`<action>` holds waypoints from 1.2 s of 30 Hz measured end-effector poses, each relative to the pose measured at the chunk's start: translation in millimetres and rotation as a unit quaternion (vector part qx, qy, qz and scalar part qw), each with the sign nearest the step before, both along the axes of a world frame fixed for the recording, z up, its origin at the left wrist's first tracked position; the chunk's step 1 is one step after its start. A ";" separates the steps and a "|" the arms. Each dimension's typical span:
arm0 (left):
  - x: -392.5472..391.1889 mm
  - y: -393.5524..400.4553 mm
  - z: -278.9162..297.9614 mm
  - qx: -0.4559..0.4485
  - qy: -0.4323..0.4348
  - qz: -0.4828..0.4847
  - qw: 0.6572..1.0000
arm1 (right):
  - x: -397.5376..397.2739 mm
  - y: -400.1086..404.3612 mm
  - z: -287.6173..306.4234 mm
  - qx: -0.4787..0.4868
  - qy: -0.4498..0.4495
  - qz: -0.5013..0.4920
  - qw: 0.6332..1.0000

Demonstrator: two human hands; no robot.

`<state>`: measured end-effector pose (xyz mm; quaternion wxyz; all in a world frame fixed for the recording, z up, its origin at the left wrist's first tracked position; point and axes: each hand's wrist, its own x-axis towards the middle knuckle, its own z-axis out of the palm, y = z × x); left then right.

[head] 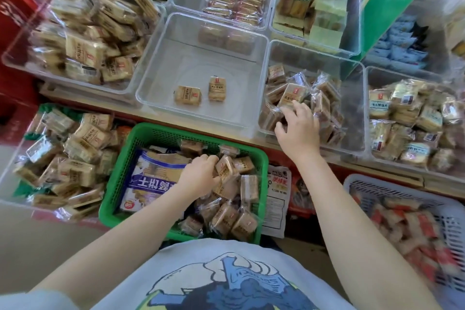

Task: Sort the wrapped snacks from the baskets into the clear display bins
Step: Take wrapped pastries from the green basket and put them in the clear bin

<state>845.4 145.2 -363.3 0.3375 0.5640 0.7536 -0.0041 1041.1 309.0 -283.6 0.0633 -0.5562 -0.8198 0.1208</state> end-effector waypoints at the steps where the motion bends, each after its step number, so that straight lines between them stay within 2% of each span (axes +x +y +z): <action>1: 4.4 2.6 -2.9 0.006 -0.002 -0.004 1.000 | -1.3 -11.3 1.0 0.047 0.022 -0.003 0.999; 3: 13.9 9.4 -9.7 0.007 0.012 -0.043 0.999 | -3.0 -38.8 -0.6 0.103 0.083 0.007 0.991; 4: 18.3 12.5 -12.9 -0.003 0.029 -0.074 0.997 | -2.1 -54.2 -3.4 0.095 0.104 0.027 0.990; 7: 22.6 16.1 -23.7 -0.022 0.082 -0.142 0.986 | 5.4 -95.4 -17.3 -0.051 0.124 0.058 0.989; 10: 12.3 15.8 -27.5 0.016 0.104 -0.131 0.986 | 16.2 -121.9 -30.8 -0.209 0.108 0.025 0.971; 13: -4.0 17.3 -19.9 0.061 0.082 -0.106 0.989 | 22.5 -134.9 -34.9 -0.278 0.070 0.006 0.958; 17: -23.0 14.2 0.0 0.042 -0.010 -0.051 0.998 | 19.7 -132.7 -29.5 -0.296 0.090 -0.023 0.951; 21: -20.8 11.1 32.6 0.102 -0.044 -0.042 0.993 | 3.6 -115.4 -8.7 -0.279 0.146 -0.017 0.949; 25: -4.2 15.6 60.5 0.179 -0.093 -0.064 0.977 | -10.2 -99.0 10.8 -0.226 0.085 0.092 0.966; 28: 0.5 20.8 66.4 0.216 -0.110 -0.025 0.970 | -7.5 -84.6 24.5 -0.179 0.066 0.089 0.978; 31: -8.1 23.2 65.4 0.168 -0.075 0.038 0.982 | 10.1 -60.6 40.2 -0.081 0.108 0.041 0.990; 33: -14.6 21.9 59.0 0.117 -0.047 0.041 0.991 | 23.9 -38.1 47.4 0.011 0.127 -0.016 0.992; 36: -18.9 17.3 45.7 0.052 -0.040 0.044 0.997 | 37.6 1.8 47.4 0.112 0.109 -0.117 0.981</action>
